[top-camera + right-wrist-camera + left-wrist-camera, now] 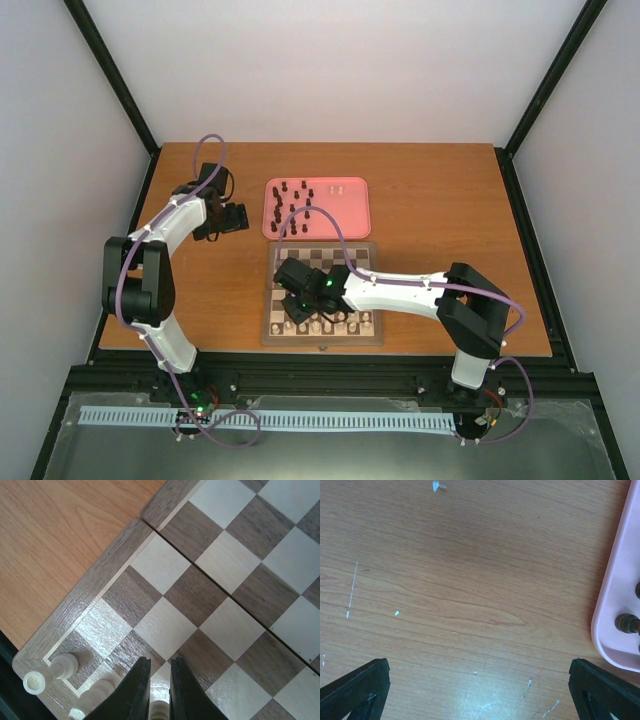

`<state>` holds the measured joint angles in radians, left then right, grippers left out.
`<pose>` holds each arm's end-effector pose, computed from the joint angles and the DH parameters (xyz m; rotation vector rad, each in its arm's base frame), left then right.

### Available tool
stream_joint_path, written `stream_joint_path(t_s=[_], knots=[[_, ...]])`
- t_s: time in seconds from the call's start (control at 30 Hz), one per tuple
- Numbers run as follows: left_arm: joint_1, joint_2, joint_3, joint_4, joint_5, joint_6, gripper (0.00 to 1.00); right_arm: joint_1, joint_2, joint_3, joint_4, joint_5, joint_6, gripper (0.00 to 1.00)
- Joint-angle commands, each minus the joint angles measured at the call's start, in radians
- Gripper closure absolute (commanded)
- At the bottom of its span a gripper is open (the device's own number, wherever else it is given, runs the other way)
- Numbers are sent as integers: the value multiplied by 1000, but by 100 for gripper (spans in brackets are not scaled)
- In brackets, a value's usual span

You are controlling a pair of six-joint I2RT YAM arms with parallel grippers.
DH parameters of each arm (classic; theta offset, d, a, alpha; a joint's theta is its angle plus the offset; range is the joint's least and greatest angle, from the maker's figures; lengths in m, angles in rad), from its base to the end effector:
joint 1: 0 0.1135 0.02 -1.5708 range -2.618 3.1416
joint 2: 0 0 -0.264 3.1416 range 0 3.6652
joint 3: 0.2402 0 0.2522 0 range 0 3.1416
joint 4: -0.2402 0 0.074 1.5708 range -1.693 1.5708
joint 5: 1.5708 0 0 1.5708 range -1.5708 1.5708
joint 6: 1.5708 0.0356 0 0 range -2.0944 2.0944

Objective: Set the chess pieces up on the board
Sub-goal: Place the chess piece on the chessboard.

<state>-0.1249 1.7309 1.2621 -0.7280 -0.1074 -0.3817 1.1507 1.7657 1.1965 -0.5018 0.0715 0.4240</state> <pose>0.3455 -0.0395 0.2151 -0.3803 2.7269 0.0127 0.1501 0.3297 0.1949 -0.9394 2.5403 0.4214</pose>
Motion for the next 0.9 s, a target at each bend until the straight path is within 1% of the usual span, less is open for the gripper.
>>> stream_joint_path(t_s=[0.0, 0.87], knots=[[-4, -34, -4, 20, 1, 5, 0, 22, -24, -8, -9, 16, 24, 90], [-4, -72, -35, 28, 0, 8, 0, 24, 59, 18, 5, 35, 18, 89]])
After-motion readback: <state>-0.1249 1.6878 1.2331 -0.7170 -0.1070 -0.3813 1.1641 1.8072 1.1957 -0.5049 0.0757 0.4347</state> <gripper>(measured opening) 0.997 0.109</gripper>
